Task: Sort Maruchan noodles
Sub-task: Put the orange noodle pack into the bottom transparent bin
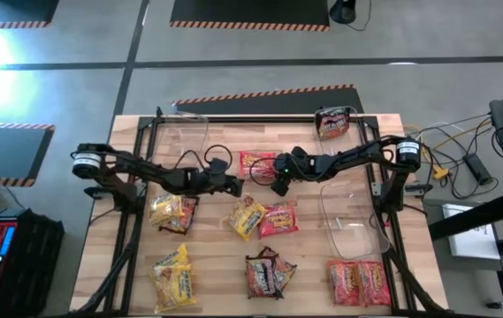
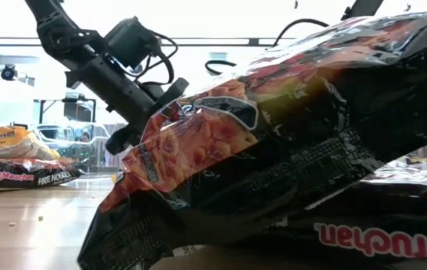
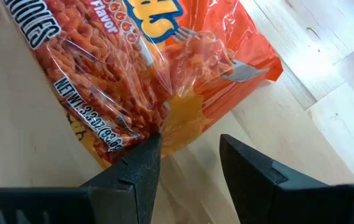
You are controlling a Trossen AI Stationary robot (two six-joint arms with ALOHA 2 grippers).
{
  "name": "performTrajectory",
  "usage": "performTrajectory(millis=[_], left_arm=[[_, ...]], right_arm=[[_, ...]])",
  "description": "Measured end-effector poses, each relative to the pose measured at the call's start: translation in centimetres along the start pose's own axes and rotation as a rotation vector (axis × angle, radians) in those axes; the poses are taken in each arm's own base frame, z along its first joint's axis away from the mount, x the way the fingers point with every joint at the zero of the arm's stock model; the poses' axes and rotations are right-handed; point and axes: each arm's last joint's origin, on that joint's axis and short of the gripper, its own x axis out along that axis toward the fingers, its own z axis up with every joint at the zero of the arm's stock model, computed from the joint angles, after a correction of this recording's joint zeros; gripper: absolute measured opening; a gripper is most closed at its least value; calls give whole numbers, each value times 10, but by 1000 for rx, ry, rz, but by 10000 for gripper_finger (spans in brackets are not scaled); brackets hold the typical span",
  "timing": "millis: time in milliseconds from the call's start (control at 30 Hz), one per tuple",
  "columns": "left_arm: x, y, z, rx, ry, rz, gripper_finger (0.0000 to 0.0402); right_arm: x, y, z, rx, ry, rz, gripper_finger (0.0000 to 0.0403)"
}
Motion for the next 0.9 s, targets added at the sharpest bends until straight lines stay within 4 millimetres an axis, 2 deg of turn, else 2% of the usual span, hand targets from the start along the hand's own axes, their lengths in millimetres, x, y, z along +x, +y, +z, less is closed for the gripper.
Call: performTrajectory(millis=[133,333,600,900], left_arm=[[4,5,2,-40,-75,63,192],[9,7,2,-69,-76,65,192],[22,7,-3,-123,-93,22,192],[41,16,-15,-181,-107,24,192]], right_arm=[[1,-1,-3,3,-11,-3,157],[2,-1,-10,12,-34,-1,157],[2,-1,-9,16,-48,-1,157],[2,-1,-9,16,-48,-1,157]])
